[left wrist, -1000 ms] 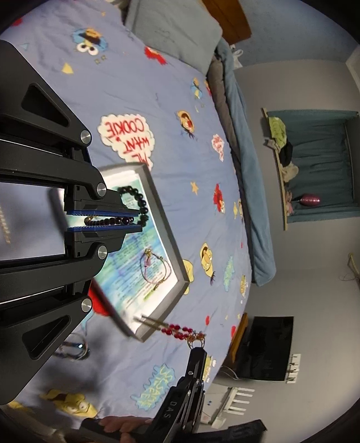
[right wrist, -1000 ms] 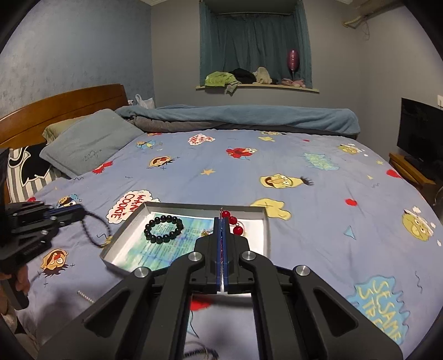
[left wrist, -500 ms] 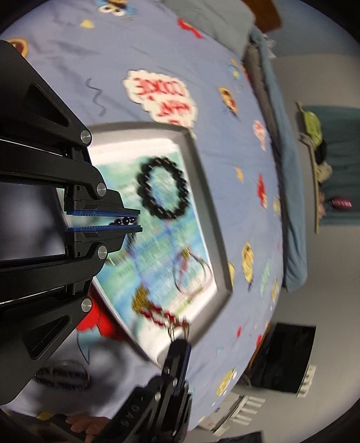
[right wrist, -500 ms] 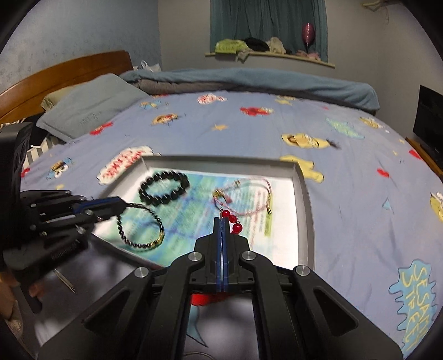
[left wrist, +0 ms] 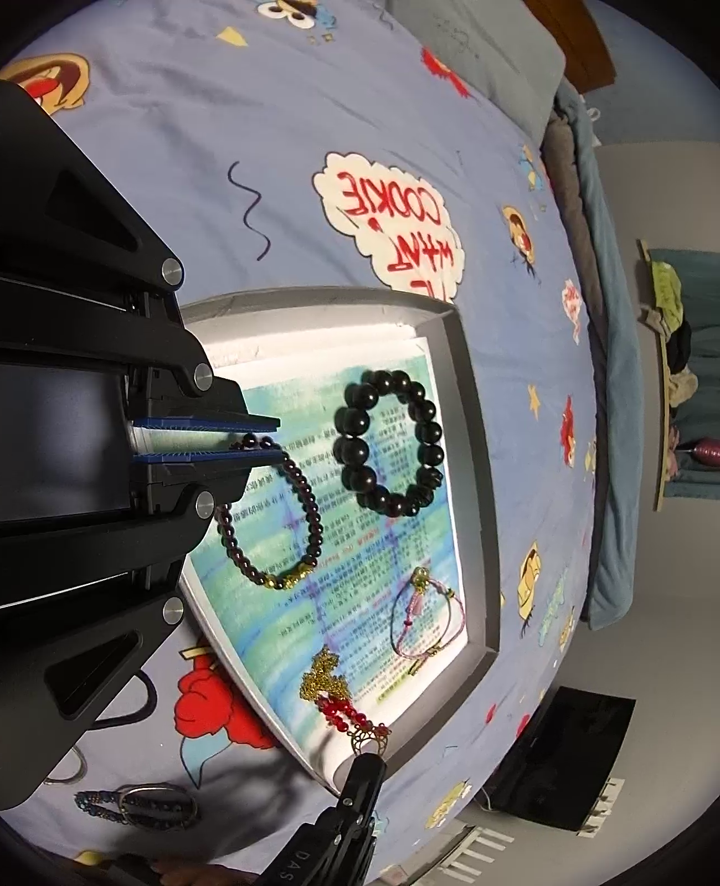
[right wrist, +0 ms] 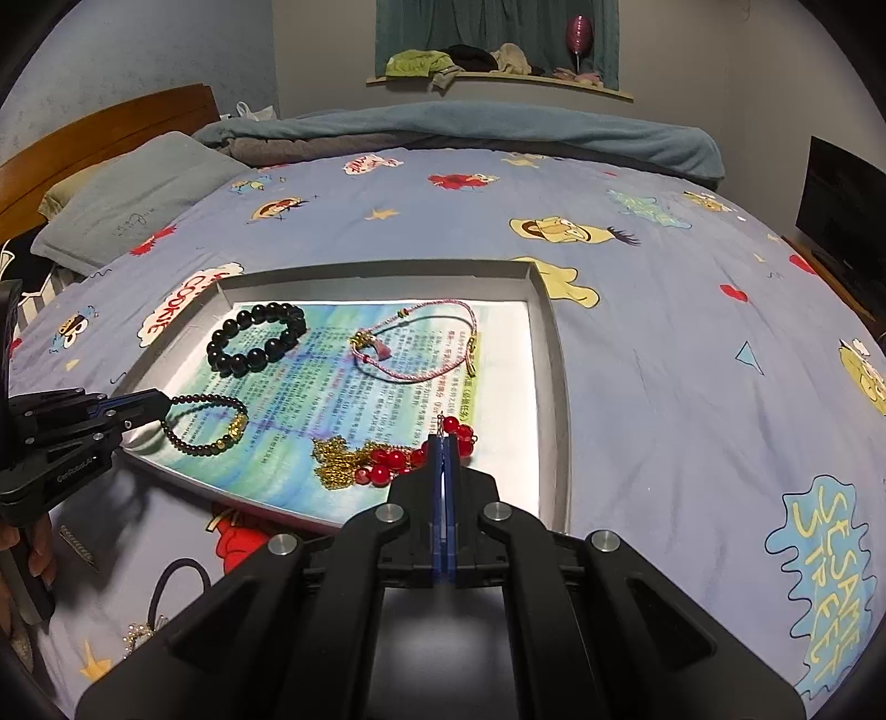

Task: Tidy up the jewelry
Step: 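Lower both held items into the grey tray and open both tools, then withdraw both tools from the tray toward the remaining jewelry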

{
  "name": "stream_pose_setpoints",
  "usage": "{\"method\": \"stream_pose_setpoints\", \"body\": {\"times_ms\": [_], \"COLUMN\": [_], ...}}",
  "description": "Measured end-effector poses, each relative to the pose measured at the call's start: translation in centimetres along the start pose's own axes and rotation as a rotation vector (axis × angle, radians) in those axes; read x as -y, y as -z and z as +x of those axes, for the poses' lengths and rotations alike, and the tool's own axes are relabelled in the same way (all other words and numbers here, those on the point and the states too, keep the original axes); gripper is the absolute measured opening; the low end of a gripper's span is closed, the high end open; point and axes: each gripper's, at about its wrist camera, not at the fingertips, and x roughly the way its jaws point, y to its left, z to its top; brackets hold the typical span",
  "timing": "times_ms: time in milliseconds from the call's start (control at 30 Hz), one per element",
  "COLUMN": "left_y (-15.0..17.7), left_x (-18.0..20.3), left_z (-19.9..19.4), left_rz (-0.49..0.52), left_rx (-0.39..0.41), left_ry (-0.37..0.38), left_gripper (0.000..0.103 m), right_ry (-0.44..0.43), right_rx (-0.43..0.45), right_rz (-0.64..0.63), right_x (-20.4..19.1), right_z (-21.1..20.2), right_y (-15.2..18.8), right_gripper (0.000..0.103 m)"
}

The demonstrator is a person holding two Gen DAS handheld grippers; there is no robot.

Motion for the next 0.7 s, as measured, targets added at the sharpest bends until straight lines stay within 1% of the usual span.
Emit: {"method": "stream_pose_setpoints", "body": {"times_ms": [33, 100, 167, 200, 233, 267, 400, 467, 533, 600, 633, 667, 700], "left_y": [0.0, 0.0, 0.0, 0.1, 0.1, 0.1, 0.1, 0.0, -0.1, -0.2, -0.2, -0.3, -0.3], "left_x": [-0.1, -0.4, -0.5, -0.5, -0.4, -0.4, -0.2, -0.1, 0.2, 0.4, 0.6, 0.6, 0.7], "left_z": [0.0, 0.0, -0.2, -0.3, -0.4, -0.6, -1.3, -1.9, -2.5, -3.1, -3.4, -3.7, -4.1], "left_rz": [-0.006, -0.013, -0.019, -0.017, -0.014, -0.012, -0.010, -0.004, 0.004, 0.012, 0.014, 0.013, 0.013], "left_rx": [-0.003, -0.006, 0.000, 0.003, 0.006, 0.007, 0.021, 0.031, 0.043, 0.053, 0.057, 0.061, 0.067], "left_ry": [0.004, 0.003, 0.001, -0.001, -0.005, -0.008, -0.006, -0.009, -0.018, -0.023, -0.022, -0.021, -0.021], "left_gripper": [0.006, 0.012, 0.029, 0.030, 0.031, 0.032, 0.038, 0.045, 0.051, 0.053, 0.057, 0.059, 0.060], "right_ry": [0.004, 0.006, 0.005, 0.005, 0.009, 0.009, 0.009, 0.011, 0.010, 0.008, 0.008, 0.008, 0.009], "right_rx": [-0.001, 0.001, 0.006, 0.012, 0.018, 0.025, 0.035, 0.037, 0.040, 0.044, 0.045, 0.047, 0.049], "right_rz": [0.002, 0.007, 0.013, 0.014, 0.015, 0.017, 0.024, 0.032, 0.037, 0.038, 0.038, 0.039, 0.039], "right_x": [0.1, 0.3, 0.4, 0.4, 0.4, 0.5, 0.7, 0.9, 1.1, 1.1, 1.1, 1.1, 1.1], "right_z": [0.0, 0.0, -0.3, -0.5, -0.7, -1.0, -1.8, -2.1, -2.6, -3.1, -3.4, -3.7, -3.9], "right_y": [0.0, 0.0, 0.0, -0.1, -0.1, 0.0, 0.1, 0.1, 0.1, 0.3, 0.4, 0.4, 0.5], "right_gripper": [0.001, 0.001, 0.002, 0.004, 0.010, 0.012, 0.012, 0.020, 0.024, 0.026, 0.030, 0.036, 0.038]}}
